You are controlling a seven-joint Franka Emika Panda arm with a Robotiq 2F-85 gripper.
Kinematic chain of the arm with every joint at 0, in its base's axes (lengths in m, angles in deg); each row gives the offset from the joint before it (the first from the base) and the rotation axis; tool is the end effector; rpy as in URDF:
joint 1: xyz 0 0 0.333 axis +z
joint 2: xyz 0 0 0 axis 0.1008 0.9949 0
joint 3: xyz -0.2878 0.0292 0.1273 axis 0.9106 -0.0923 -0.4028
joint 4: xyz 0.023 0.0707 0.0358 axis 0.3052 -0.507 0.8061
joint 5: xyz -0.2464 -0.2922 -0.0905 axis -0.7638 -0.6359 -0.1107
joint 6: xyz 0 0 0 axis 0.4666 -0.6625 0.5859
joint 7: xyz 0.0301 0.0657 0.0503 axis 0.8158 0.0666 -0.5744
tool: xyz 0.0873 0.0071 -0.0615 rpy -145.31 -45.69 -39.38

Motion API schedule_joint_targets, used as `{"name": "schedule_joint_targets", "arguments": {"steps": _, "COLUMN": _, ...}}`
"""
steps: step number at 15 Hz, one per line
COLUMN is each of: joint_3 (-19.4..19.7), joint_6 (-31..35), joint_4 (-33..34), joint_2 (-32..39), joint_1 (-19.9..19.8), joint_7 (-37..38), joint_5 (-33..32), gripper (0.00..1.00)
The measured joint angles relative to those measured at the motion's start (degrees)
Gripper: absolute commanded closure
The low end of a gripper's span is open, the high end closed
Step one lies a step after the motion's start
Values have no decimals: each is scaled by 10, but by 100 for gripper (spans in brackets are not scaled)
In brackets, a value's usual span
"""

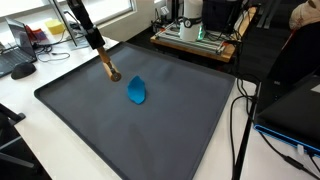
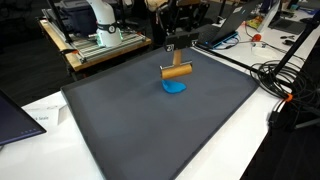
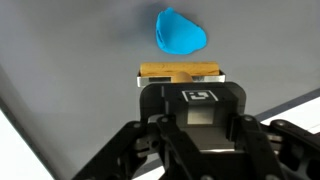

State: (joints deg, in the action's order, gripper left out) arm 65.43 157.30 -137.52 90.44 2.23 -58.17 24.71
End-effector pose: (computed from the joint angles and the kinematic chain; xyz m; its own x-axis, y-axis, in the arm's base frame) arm 0.6730 -0.0696 0.4353 0.9010 -0.4253 -0.0860 -0.4309 -0.9003 -0.0615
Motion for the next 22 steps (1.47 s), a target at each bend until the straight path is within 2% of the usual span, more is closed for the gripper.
{"name": "schedule_joint_targets", "arguments": {"steps": 1, "joint_3": 3, "joint_6": -3, "joint_4": 6, "joint_2": 6, "joint_1": -3, "joint_7": 9, "joint_5": 5, "gripper": 53}}
{"name": "schedule_joint_targets", "arguments": {"steps": 6, "joint_3": 4, "joint_6": -3, "joint_4": 7, "joint_2": 13, "joint_1": -2, "joint_7": 8, "joint_5": 5, "gripper": 53}}
{"name": "schedule_joint_targets", "arguments": {"steps": 7, "joint_3": 4, "joint_6": -3, "joint_4": 7, "joint_2": 13, "joint_1": -2, "joint_7": 8, "joint_5": 5, "gripper": 78}}
{"name": "schedule_joint_targets", "arguments": {"steps": 10, "joint_3": 4, "joint_6": -3, "joint_4": 7, "joint_2": 14, "joint_1": -2, "joint_7": 9, "joint_5": 5, "gripper": 78}}
{"name": "schedule_joint_targets", "arguments": {"steps": 13, "joint_3": 4, "joint_6": -36, "joint_4": 29, "joint_2": 35, "joint_1": -6, "joint_7": 11, "joint_5": 8, "gripper": 78}}
{"name": "schedule_joint_targets", "arguments": {"steps": 18, "joint_3": 6, "joint_6": -131, "joint_4": 123, "joint_2": 108, "joint_1": -33, "joint_7": 26, "joint_5": 42, "gripper": 78}}
{"name": "schedule_joint_targets", "arguments": {"steps": 22, "joint_3": 7, "joint_6": -181, "joint_4": 212, "joint_2": 178, "joint_1": -64, "joint_7": 56, "joint_5": 77, "gripper": 78}}
